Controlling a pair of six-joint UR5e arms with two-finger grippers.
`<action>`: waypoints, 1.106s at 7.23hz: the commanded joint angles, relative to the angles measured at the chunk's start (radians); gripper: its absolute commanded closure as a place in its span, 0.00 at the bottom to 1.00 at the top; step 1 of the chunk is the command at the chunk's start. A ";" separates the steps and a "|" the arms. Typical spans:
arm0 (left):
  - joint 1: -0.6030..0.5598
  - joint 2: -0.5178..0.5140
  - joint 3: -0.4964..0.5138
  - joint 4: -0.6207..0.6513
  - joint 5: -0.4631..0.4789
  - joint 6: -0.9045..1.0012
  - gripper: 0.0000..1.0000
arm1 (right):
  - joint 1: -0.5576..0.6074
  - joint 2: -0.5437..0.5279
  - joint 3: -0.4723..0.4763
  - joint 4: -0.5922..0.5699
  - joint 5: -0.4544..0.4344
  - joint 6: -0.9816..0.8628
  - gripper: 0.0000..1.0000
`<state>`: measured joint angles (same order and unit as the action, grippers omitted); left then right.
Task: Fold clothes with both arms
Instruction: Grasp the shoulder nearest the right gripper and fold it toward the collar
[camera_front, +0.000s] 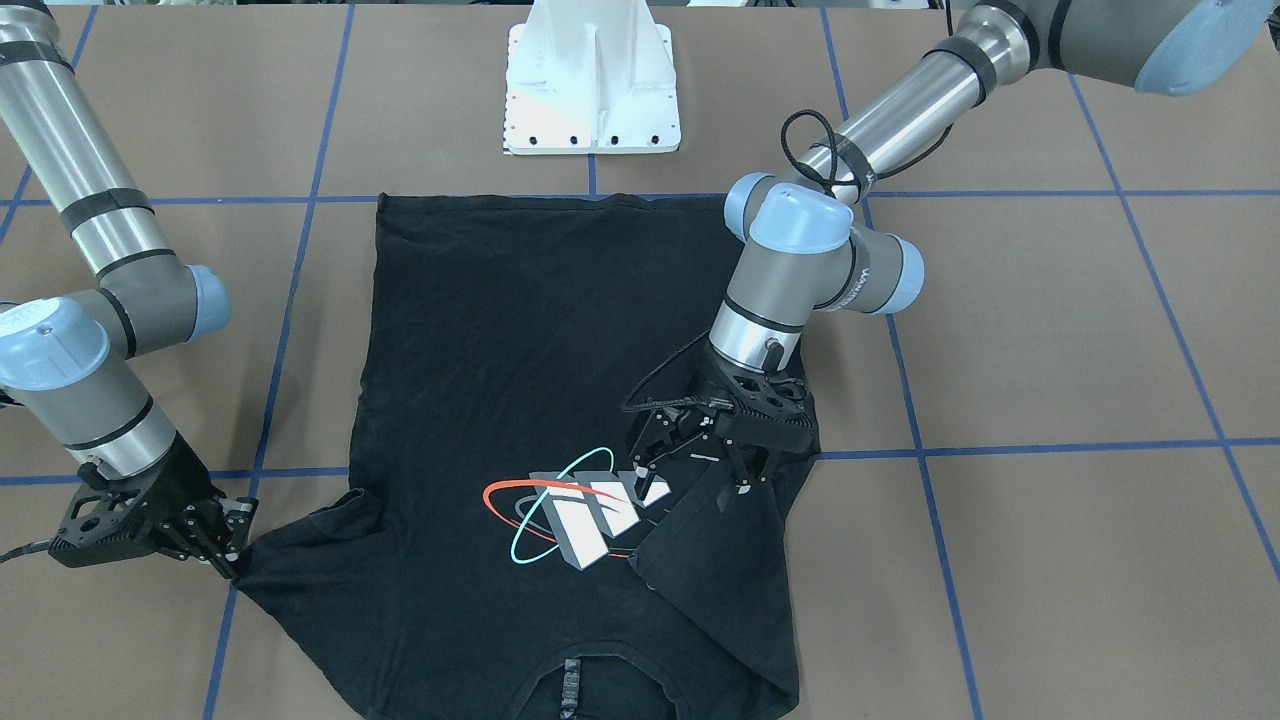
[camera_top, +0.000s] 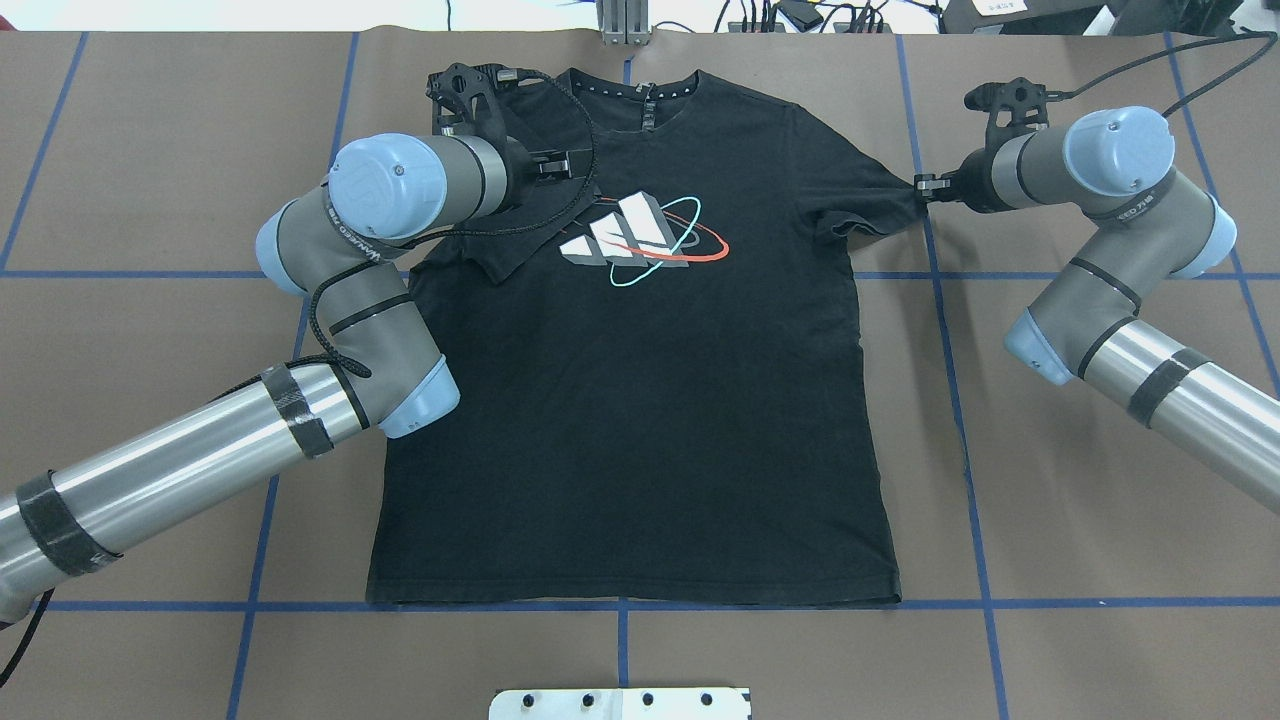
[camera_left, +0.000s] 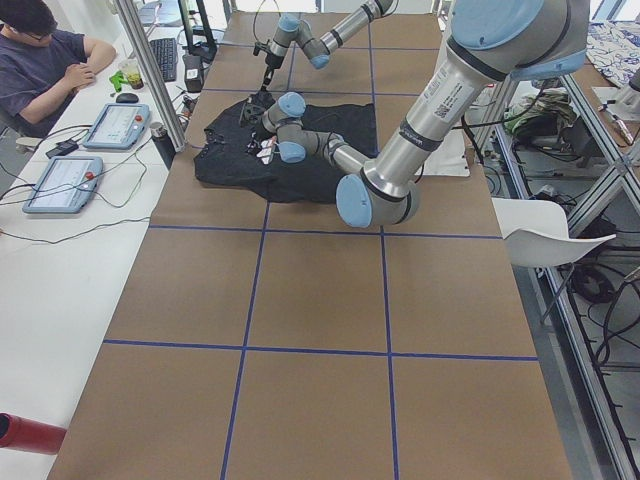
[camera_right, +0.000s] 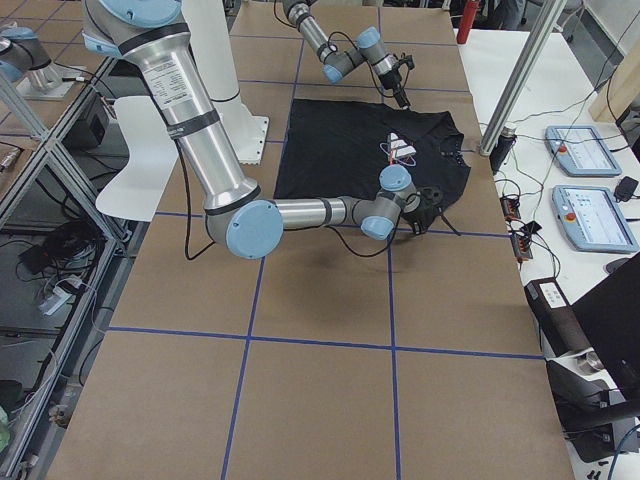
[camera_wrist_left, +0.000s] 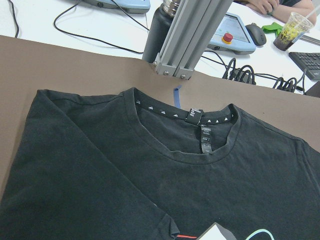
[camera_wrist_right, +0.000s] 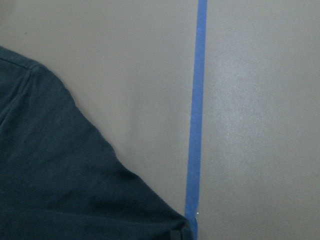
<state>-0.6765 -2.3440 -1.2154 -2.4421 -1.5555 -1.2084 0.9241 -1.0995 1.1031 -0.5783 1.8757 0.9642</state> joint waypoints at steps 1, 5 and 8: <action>0.000 0.002 0.001 0.002 -0.003 0.004 0.00 | 0.030 0.015 0.011 -0.002 0.008 0.002 1.00; -0.073 0.077 -0.052 0.002 -0.145 0.176 0.00 | 0.024 0.154 0.059 -0.160 0.017 0.049 1.00; -0.094 0.107 -0.084 0.002 -0.170 0.188 0.00 | -0.072 0.335 0.051 -0.371 -0.112 0.166 1.00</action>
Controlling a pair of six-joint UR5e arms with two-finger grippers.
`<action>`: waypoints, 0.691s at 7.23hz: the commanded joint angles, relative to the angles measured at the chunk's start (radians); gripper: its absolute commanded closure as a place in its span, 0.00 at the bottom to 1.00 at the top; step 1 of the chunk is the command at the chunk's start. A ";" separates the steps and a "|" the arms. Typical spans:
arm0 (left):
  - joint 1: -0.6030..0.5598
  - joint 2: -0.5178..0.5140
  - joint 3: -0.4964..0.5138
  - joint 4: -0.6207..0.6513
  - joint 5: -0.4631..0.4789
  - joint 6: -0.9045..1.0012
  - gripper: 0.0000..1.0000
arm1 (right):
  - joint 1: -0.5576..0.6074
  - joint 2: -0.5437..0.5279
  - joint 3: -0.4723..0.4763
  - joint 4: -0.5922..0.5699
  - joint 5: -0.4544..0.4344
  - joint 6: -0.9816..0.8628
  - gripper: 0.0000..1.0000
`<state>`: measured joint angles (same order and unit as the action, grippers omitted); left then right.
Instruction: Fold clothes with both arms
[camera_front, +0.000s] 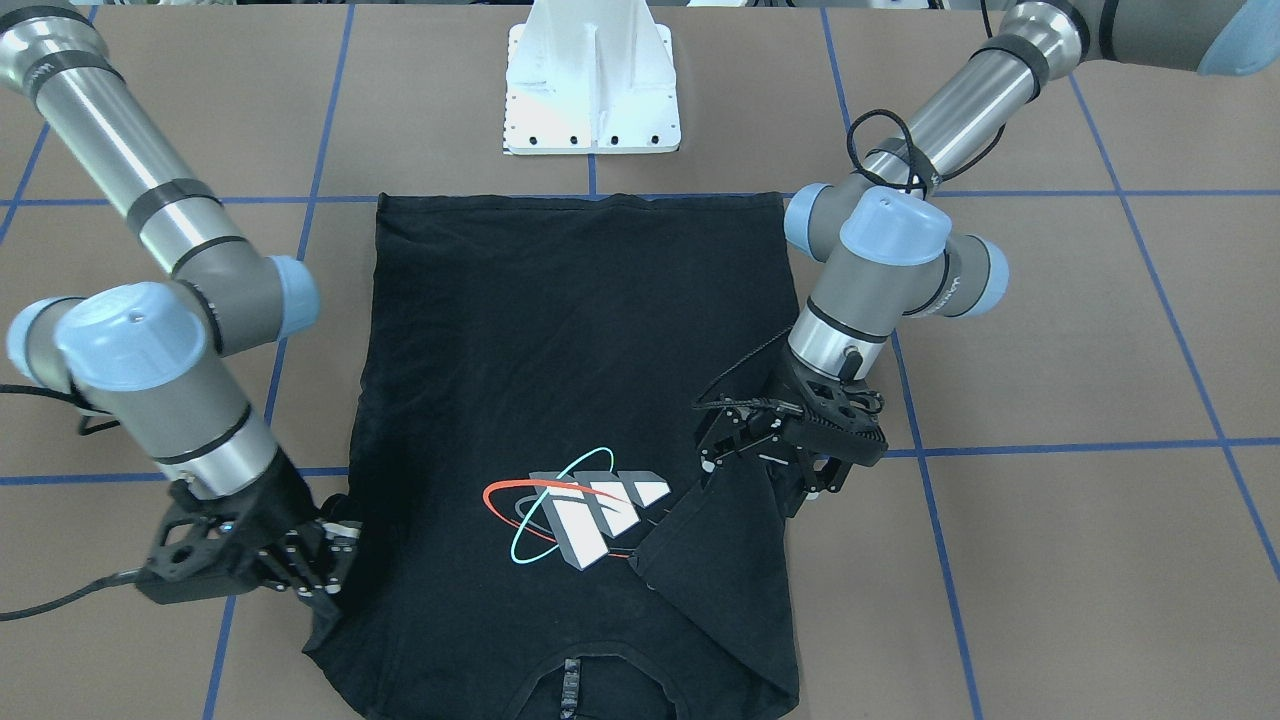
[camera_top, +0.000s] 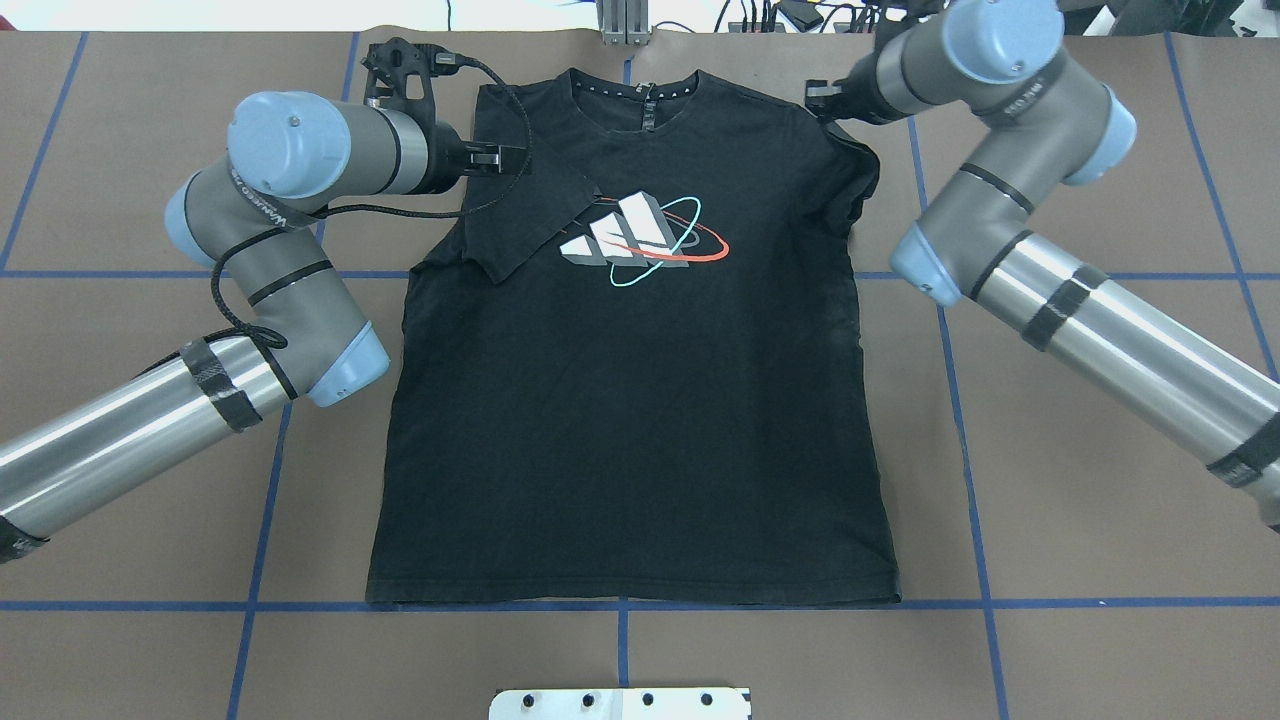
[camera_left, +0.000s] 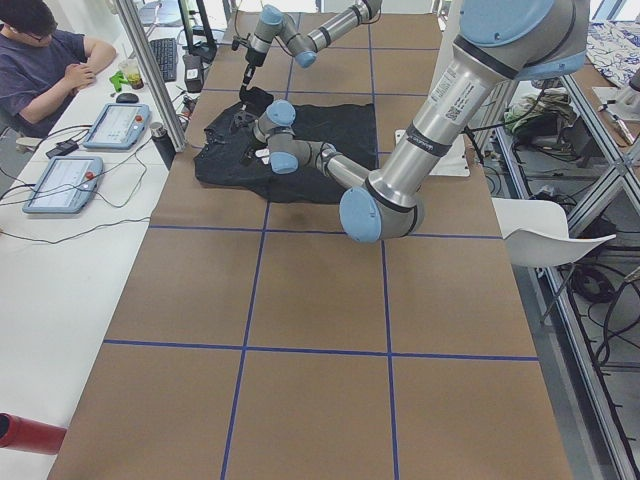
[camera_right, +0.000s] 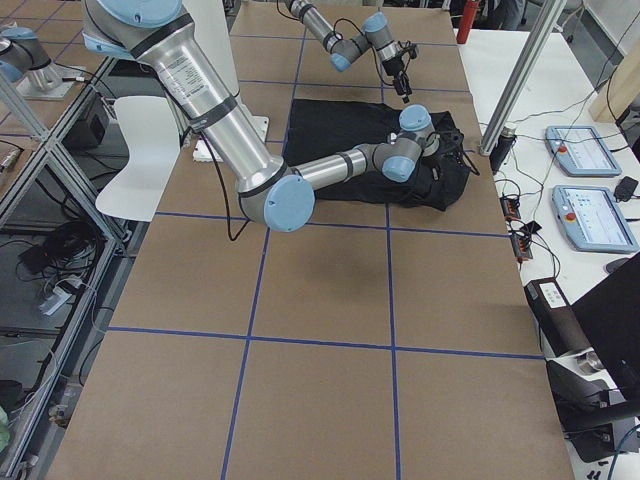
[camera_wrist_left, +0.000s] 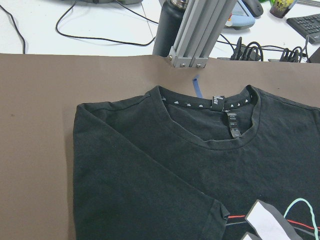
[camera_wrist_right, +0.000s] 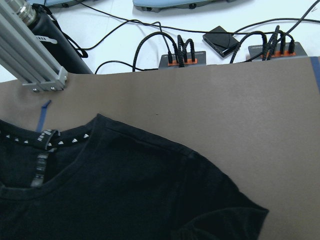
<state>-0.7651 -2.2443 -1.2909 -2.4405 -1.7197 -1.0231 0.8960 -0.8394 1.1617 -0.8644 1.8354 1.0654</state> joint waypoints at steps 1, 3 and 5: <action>-0.011 0.009 -0.008 0.000 -0.006 0.003 0.00 | -0.075 0.127 -0.042 -0.100 -0.114 0.095 1.00; -0.011 0.009 -0.008 0.000 -0.008 0.003 0.00 | -0.123 0.186 -0.123 -0.099 -0.172 0.119 1.00; -0.013 0.009 -0.008 0.000 -0.006 0.003 0.00 | -0.147 0.200 -0.143 -0.100 -0.189 0.119 1.00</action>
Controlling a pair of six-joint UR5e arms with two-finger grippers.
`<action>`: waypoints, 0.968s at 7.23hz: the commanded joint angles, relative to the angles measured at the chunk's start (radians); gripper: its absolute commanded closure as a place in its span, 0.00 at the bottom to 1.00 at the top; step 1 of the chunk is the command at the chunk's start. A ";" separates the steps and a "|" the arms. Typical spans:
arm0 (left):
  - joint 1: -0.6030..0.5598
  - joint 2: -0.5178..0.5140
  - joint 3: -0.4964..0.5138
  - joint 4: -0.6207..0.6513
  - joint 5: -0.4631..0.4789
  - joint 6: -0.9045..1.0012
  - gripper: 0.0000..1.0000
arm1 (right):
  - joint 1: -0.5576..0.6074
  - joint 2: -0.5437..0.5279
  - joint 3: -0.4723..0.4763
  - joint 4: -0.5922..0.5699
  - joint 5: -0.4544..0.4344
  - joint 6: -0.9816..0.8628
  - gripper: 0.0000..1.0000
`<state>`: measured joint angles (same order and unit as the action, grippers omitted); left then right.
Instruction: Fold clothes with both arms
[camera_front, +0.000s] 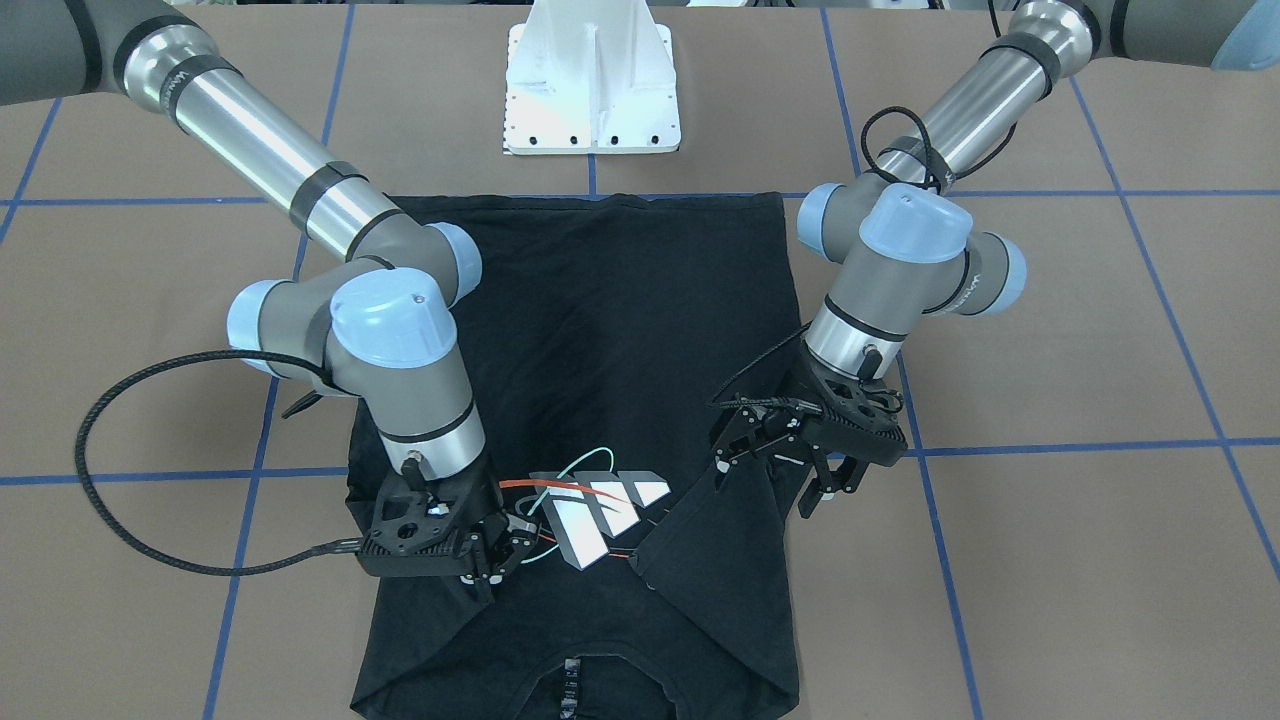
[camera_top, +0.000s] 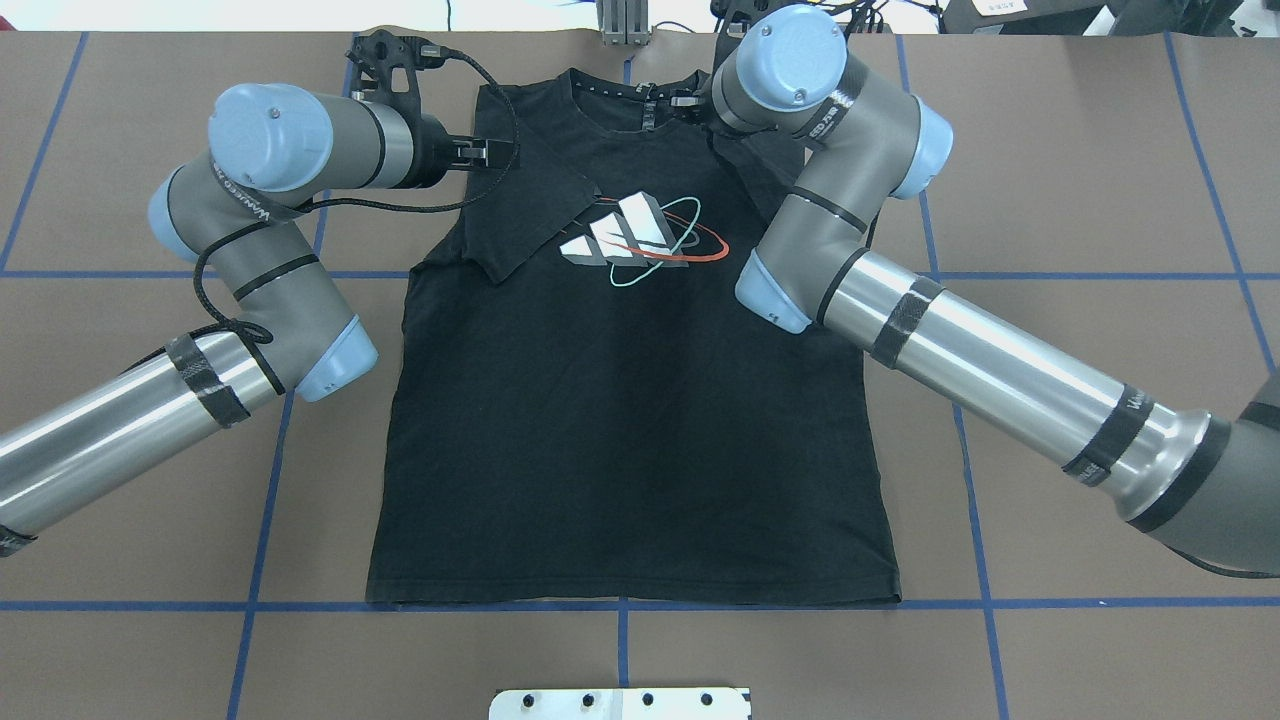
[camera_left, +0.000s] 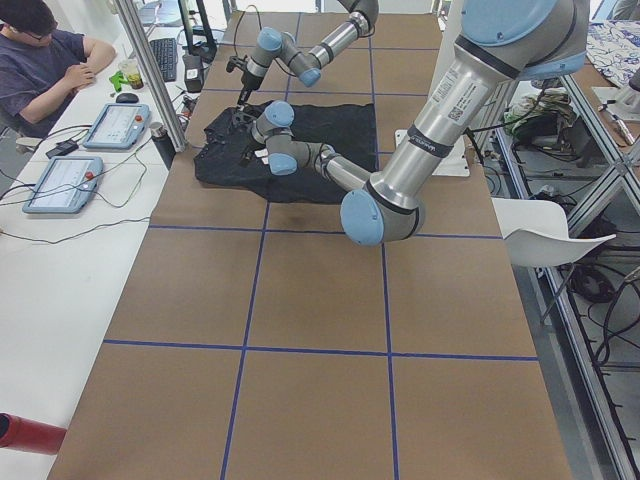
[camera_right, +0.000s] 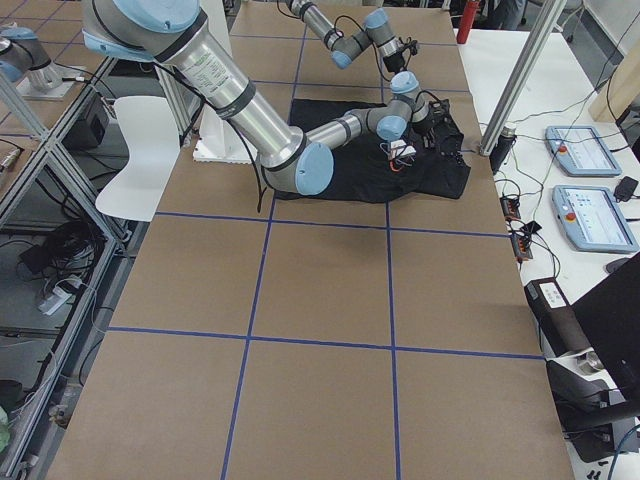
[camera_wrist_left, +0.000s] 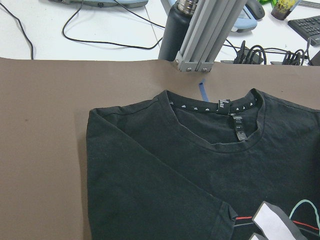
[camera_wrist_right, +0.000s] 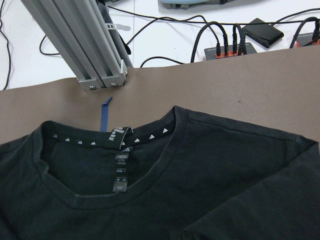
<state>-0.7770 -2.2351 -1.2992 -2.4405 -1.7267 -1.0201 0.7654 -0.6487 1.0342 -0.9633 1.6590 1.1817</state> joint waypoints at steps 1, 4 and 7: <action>-0.005 0.000 0.000 0.000 0.001 0.000 0.00 | -0.024 0.009 -0.022 0.000 -0.031 0.003 0.24; -0.008 -0.001 0.000 0.000 -0.001 0.000 0.00 | -0.029 0.095 -0.115 -0.005 -0.059 0.128 0.01; -0.016 0.073 -0.108 0.001 0.003 -0.011 0.00 | -0.009 0.028 0.129 -0.256 0.075 0.090 0.01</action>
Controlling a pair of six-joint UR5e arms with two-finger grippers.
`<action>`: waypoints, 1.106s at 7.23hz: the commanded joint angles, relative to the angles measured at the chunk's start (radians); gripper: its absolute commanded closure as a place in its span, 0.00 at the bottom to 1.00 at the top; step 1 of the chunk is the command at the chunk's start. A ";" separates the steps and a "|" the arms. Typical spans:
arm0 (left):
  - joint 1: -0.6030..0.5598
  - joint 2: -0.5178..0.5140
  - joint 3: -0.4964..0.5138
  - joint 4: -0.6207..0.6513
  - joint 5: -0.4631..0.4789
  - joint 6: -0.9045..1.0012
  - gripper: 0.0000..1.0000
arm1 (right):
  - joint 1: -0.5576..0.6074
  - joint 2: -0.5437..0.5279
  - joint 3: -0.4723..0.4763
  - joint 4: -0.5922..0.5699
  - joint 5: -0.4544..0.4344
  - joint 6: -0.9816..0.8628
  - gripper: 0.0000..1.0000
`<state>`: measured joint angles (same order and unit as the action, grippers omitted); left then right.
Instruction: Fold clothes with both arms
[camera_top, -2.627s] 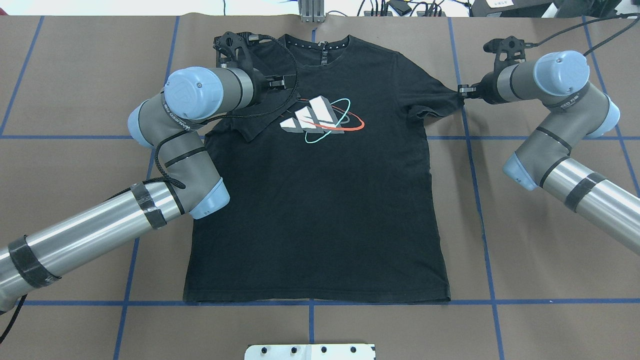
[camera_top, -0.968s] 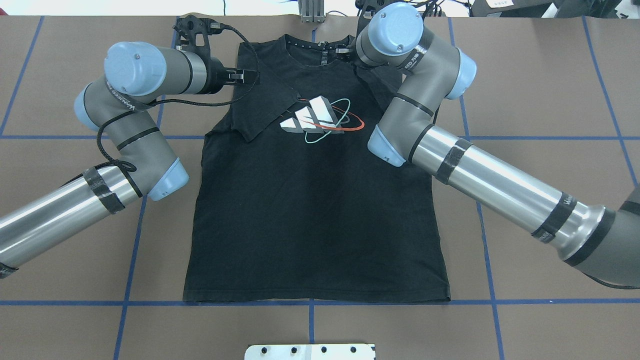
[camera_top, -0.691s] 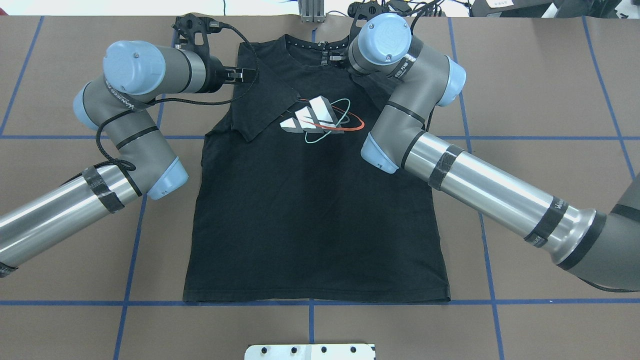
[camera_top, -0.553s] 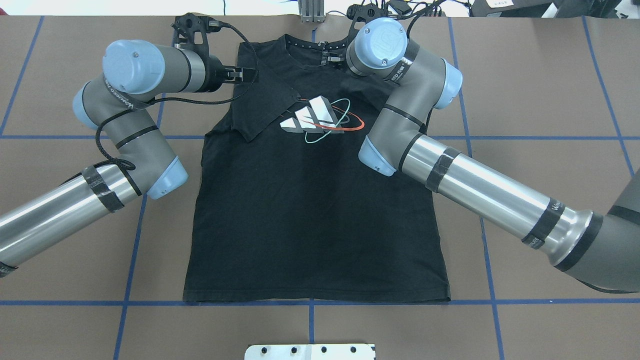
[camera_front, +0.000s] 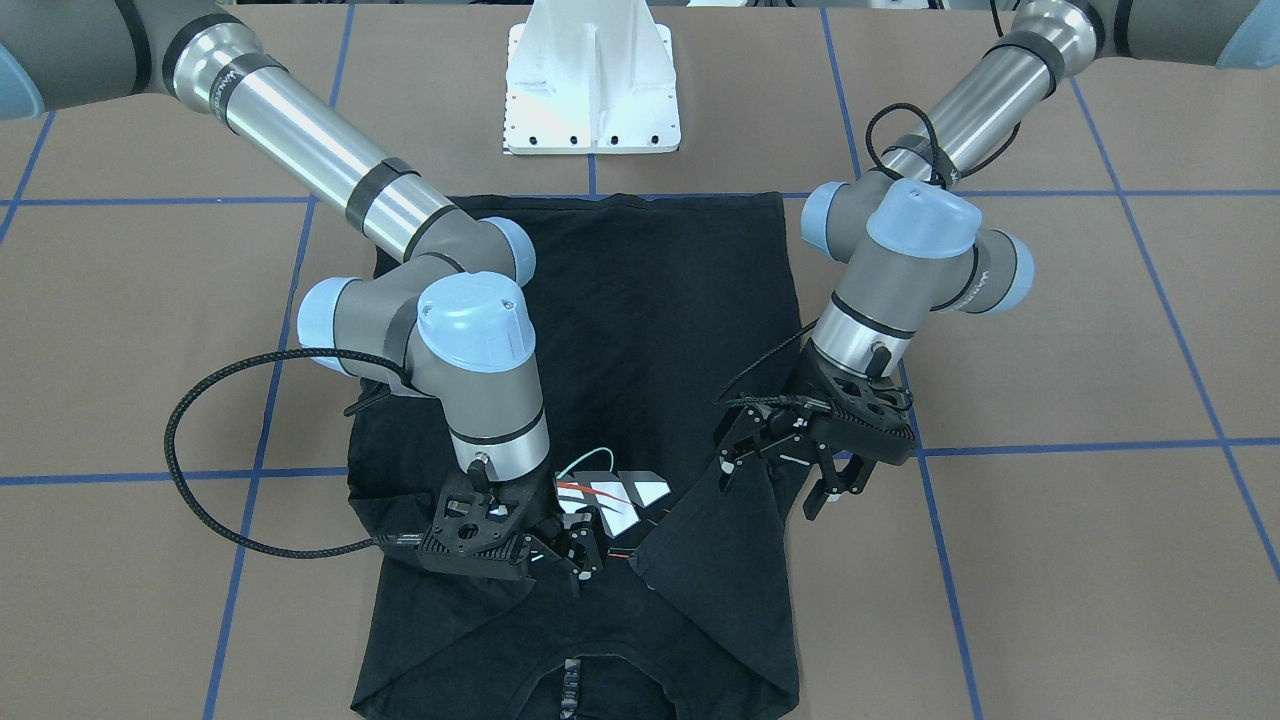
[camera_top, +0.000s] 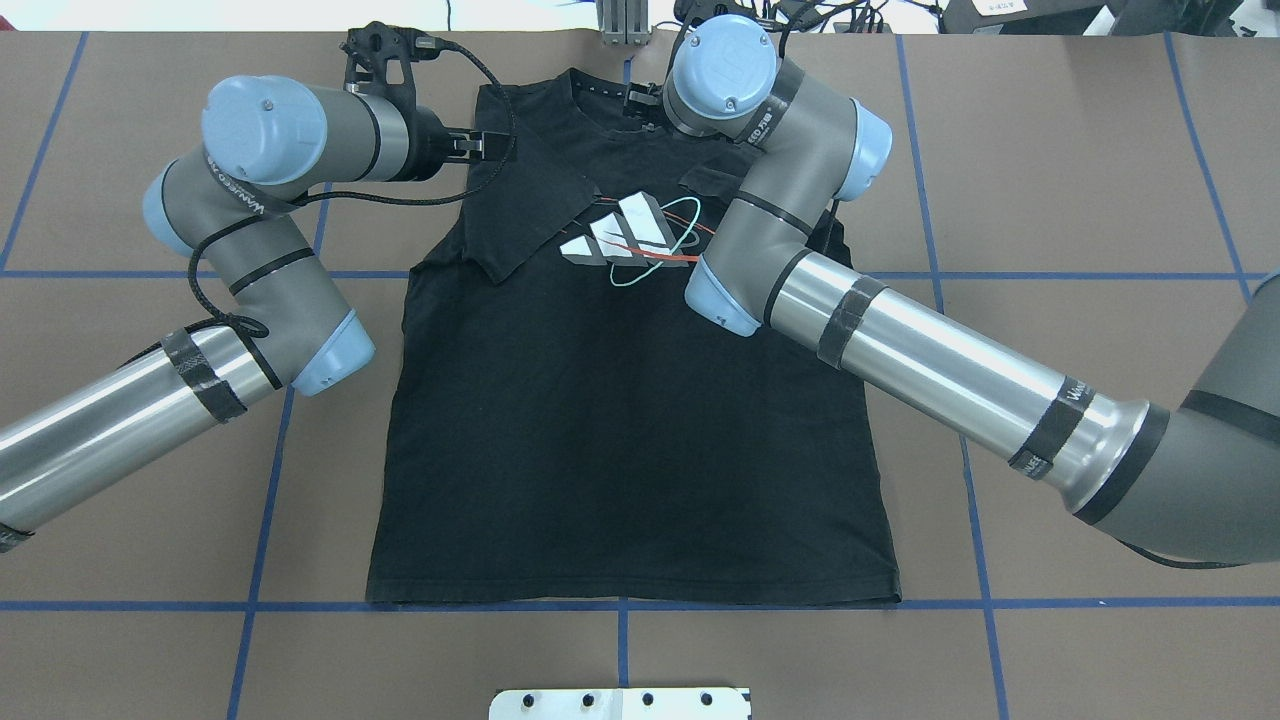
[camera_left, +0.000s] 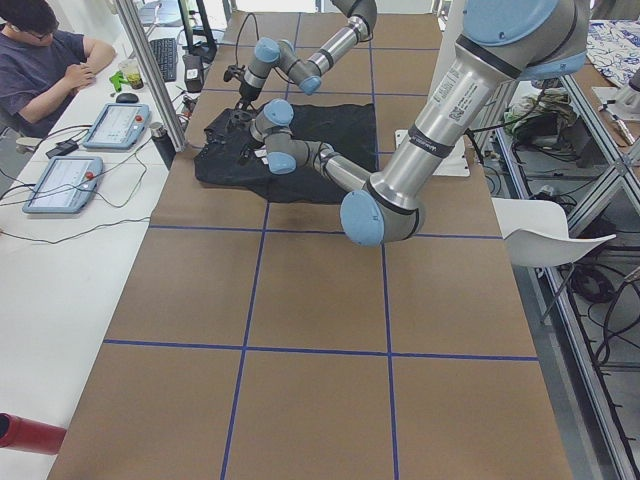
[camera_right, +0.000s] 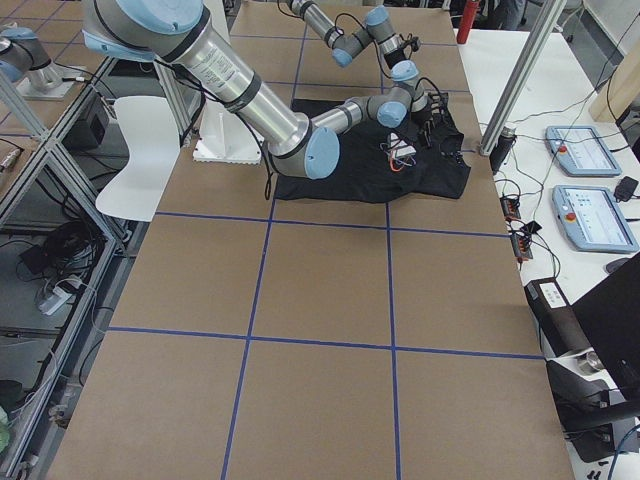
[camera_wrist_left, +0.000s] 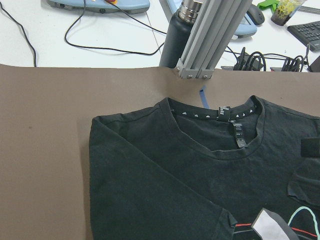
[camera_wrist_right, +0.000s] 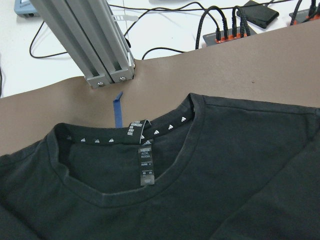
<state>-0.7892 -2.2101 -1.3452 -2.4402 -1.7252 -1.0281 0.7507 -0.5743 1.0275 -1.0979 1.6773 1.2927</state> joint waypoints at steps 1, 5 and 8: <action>-0.002 0.117 -0.163 0.051 0.001 -0.003 0.00 | 0.007 -0.178 0.330 -0.187 0.061 -0.029 0.01; 0.120 0.283 -0.434 0.159 -0.010 -0.125 0.00 | -0.071 -0.692 0.956 -0.289 0.035 -0.030 0.00; 0.368 0.458 -0.577 0.158 0.145 -0.288 0.00 | -0.342 -0.935 1.181 -0.284 -0.213 0.133 0.00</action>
<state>-0.5244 -1.8087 -1.8797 -2.2828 -1.6527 -1.2451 0.5270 -1.4245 2.1276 -1.3831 1.5719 1.3498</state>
